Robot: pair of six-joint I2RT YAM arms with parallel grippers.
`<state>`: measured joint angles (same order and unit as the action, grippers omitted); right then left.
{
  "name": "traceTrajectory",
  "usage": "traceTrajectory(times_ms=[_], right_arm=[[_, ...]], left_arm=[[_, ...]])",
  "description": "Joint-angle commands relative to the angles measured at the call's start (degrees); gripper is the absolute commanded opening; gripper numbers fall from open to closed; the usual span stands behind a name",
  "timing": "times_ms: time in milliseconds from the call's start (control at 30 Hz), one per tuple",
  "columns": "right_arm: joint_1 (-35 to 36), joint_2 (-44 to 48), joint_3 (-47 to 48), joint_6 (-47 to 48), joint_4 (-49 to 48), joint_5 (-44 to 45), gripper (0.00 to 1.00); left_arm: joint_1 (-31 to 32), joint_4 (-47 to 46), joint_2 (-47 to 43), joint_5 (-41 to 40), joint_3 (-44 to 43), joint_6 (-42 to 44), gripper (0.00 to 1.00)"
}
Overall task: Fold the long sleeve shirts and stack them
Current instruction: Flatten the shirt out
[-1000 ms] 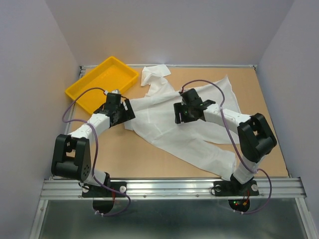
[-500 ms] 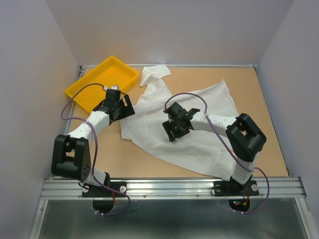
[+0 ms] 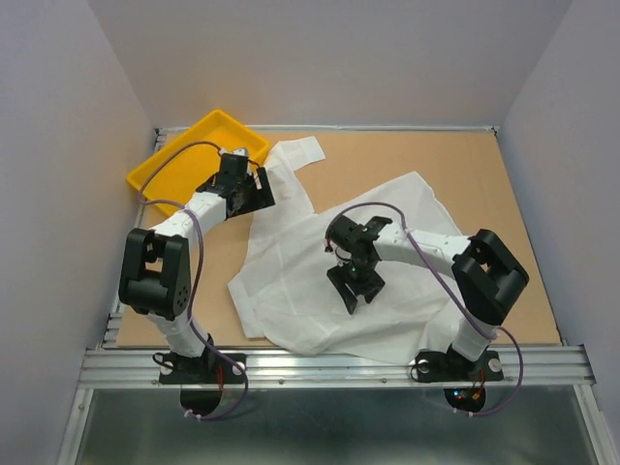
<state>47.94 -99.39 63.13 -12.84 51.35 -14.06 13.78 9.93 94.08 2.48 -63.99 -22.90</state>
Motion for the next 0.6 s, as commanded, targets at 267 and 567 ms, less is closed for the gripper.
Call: traceTrajectory(times_ms=[267, 567], right_arm=[[-23.6, 0.9, 17.7, -3.5, -5.9, 12.7, 0.65], [-30.3, -4.5, 11.5, -8.4, -19.6, 15.5, 0.61]], left_arm=[[6.3, -3.6, 9.4, 1.7, -6.3, -1.3, 0.75], [6.3, -3.9, 18.1, -1.0, -11.2, -1.4, 0.66]])
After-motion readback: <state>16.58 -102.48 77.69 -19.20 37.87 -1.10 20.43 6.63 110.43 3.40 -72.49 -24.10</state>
